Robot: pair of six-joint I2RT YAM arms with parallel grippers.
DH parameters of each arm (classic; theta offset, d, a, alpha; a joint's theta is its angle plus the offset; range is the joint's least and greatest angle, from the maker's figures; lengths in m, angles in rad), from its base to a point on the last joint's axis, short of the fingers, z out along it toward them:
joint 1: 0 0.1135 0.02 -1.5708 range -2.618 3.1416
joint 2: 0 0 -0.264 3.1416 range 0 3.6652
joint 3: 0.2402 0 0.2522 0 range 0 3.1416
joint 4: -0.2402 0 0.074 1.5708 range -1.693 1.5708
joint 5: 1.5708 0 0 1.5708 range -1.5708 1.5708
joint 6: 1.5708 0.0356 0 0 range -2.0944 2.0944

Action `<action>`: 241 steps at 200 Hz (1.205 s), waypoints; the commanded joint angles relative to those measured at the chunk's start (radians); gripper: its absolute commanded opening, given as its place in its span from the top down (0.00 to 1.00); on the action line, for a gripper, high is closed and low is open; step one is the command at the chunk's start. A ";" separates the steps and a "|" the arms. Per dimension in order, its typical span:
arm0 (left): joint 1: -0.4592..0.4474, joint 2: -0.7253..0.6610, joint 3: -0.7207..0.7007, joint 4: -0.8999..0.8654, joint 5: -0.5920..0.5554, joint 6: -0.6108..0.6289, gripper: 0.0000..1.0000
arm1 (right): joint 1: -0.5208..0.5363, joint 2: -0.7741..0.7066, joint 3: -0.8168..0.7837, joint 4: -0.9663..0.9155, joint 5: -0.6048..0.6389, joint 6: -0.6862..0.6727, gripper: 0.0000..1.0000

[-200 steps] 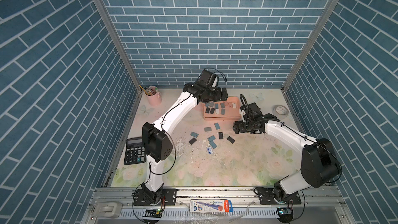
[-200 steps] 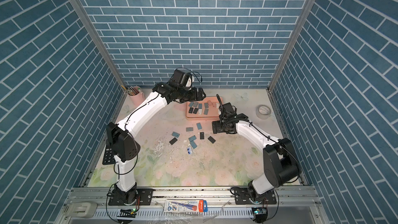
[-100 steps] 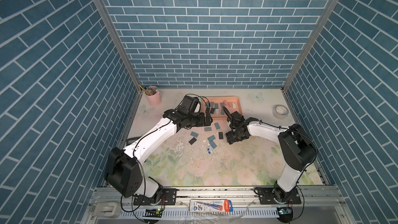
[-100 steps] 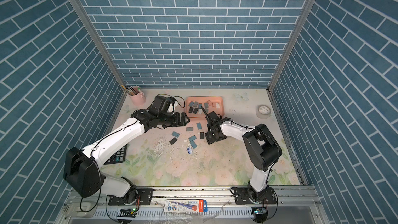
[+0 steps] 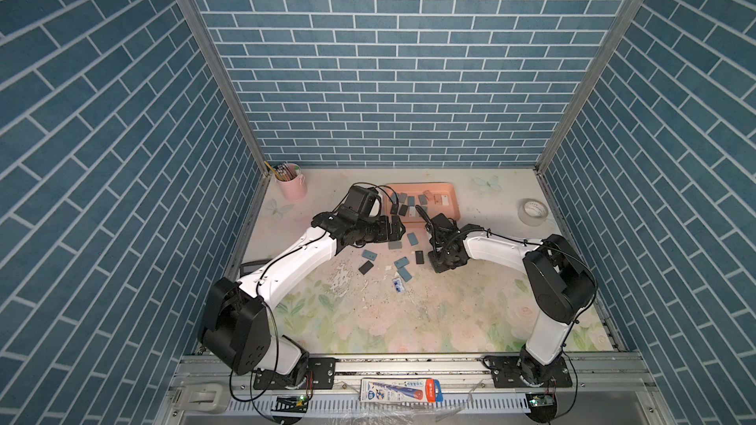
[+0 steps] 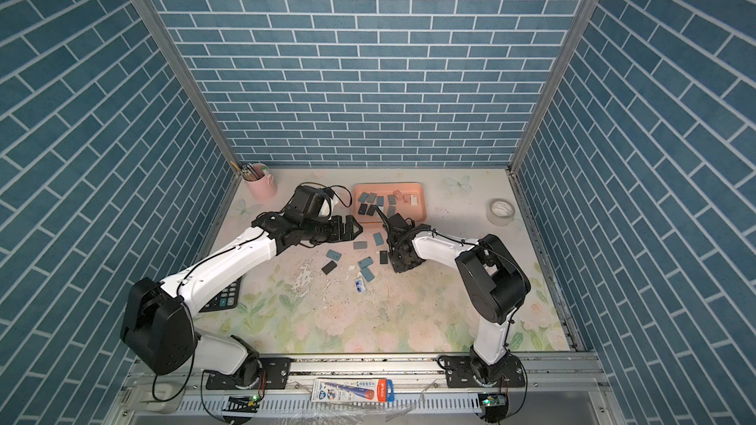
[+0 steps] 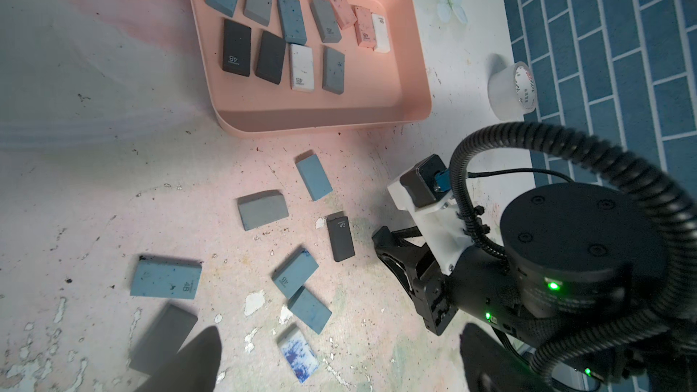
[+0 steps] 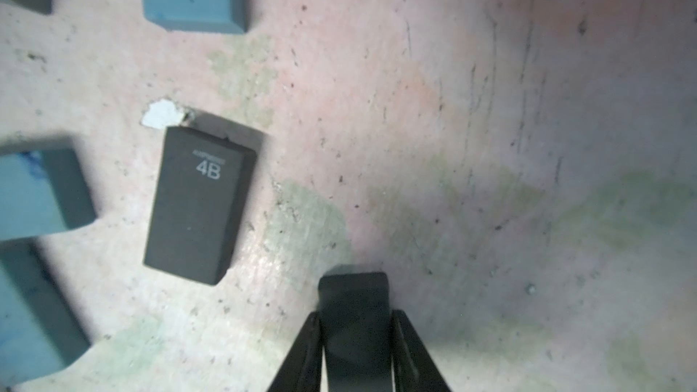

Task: Put the eraser in the storage box
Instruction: Pick up the eraser from the center of the board, then place the eraser at the center of the board.

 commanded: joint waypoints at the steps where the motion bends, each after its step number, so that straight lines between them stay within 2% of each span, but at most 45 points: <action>1: 0.007 0.018 0.021 0.006 0.005 -0.002 0.00 | 0.003 -0.018 0.004 -0.071 0.036 0.044 0.78; 31: 0.006 0.021 0.028 0.004 0.000 0.000 0.01 | 0.003 -0.026 0.072 -0.140 0.063 0.057 0.86; 77: 0.018 0.024 0.063 0.004 0.002 0.005 0.00 | -0.032 -0.022 0.396 -0.329 0.098 0.030 0.89; 127: 0.038 0.037 0.087 0.011 0.024 0.010 0.00 | -0.167 0.208 0.749 -0.403 0.056 0.035 0.88; 154: 0.052 0.039 0.086 0.013 0.039 0.017 0.00 | -0.196 0.349 0.892 -0.419 0.040 0.039 0.88; 194: 0.070 0.047 0.073 0.012 0.059 0.025 0.00 | -0.213 0.528 1.023 -0.432 0.016 0.056 0.88; 241: 0.077 0.052 0.051 0.023 0.070 0.024 0.01 | -0.214 0.641 1.108 -0.429 -0.012 0.069 0.87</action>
